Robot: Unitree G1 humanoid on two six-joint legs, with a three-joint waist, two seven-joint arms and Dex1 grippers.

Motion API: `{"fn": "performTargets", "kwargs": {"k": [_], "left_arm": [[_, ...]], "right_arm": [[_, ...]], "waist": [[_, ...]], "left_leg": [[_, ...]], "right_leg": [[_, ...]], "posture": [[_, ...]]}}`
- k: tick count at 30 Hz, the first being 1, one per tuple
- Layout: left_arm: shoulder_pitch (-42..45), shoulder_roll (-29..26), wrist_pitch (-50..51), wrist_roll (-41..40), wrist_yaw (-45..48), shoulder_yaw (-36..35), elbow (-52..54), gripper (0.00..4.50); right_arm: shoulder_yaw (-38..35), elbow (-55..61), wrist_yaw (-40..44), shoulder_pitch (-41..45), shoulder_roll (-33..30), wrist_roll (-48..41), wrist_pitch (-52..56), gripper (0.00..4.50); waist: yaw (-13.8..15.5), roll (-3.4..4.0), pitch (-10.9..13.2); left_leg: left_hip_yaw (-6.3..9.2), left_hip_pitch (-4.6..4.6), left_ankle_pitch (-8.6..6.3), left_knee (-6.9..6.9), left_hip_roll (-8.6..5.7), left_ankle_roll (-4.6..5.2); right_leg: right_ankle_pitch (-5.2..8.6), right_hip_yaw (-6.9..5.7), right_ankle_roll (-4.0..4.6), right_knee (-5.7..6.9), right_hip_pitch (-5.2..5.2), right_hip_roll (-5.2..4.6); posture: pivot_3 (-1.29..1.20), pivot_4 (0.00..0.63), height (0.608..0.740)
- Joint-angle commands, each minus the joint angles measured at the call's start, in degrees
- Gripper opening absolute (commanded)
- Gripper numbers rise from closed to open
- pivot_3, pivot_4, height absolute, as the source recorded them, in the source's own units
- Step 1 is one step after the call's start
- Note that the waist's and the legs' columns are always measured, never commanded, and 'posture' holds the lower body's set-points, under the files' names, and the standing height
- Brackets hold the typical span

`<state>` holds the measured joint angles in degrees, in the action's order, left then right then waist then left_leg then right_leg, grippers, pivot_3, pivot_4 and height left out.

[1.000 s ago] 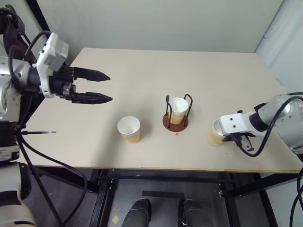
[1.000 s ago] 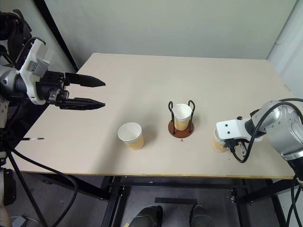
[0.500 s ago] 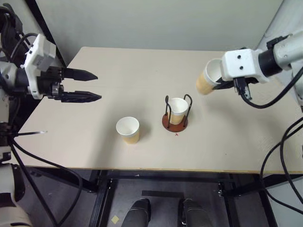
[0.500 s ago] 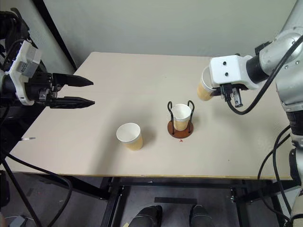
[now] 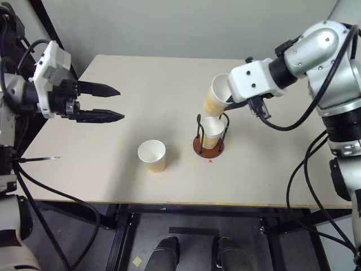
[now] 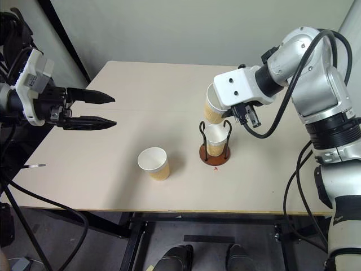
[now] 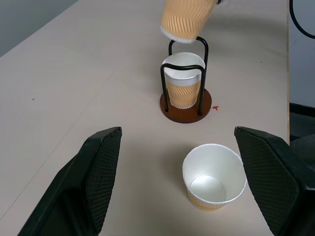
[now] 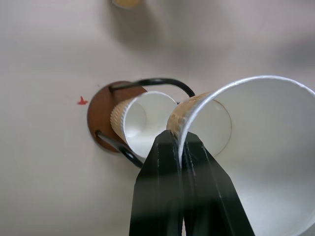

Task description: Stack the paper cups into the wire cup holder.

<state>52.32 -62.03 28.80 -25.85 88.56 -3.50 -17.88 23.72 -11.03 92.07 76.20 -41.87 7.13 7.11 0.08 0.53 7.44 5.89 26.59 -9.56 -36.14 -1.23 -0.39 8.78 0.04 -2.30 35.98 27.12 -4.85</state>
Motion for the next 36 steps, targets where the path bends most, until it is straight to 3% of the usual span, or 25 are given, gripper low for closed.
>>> {"fn": "performTargets", "kwargs": {"k": [1,26,30,36], "left_arm": [[-0.05,-1.24,0.56,-1.11,0.07,-2.23,2.26,3.92],[-0.28,-1.64,1.99,-2.11,-0.13,-2.34,5.07,3.92],[-0.2,-1.4,2.02,-2.12,-0.34,-2.24,5.16,3.92],[-0.61,-1.03,2.5,-2.44,-0.8,-2.29,5.88,3.92]], "right_arm": [[0.59,-0.78,0.21,1.26,0.75,0.95,-2.26,0.03],[4.43,-9.58,-0.88,-1.87,4.62,7.68,-12.3,0.03],[3.91,-9.06,-0.58,-1.98,6.03,7.11,-11.23,0.86],[0.87,-8.56,-4.45,-1.51,10.0,4.99,-4.56,3.02]], "waist": [[-0.05,0.0,0.0],[-0.12,0.0,0.0],[-0.19,0.0,0.0],[-0.25,0.0,0.0]], "left_leg": [[0.0,-0.01,0.01,0.0,0.0,0.0],[0.0,-0.13,0.08,0.0,0.03,-0.05],[-0.01,-0.15,0.08,0.0,0.04,-0.06],[-0.01,-0.16,0.09,0.0,0.04,-0.08]], "right_leg": [[-0.01,0.0,0.02,0.01,0.0,0.0],[-0.1,0.0,0.16,0.13,-0.04,0.0],[-0.12,0.0,0.19,0.14,-0.04,0.0],[-0.13,0.0,0.21,0.15,-0.04,0.0]], "posture": [[0.0,0.15,0.74],[0.0,0.15,0.74],[0.0,0.15,0.74],[0.0,0.15,0.74]]}}
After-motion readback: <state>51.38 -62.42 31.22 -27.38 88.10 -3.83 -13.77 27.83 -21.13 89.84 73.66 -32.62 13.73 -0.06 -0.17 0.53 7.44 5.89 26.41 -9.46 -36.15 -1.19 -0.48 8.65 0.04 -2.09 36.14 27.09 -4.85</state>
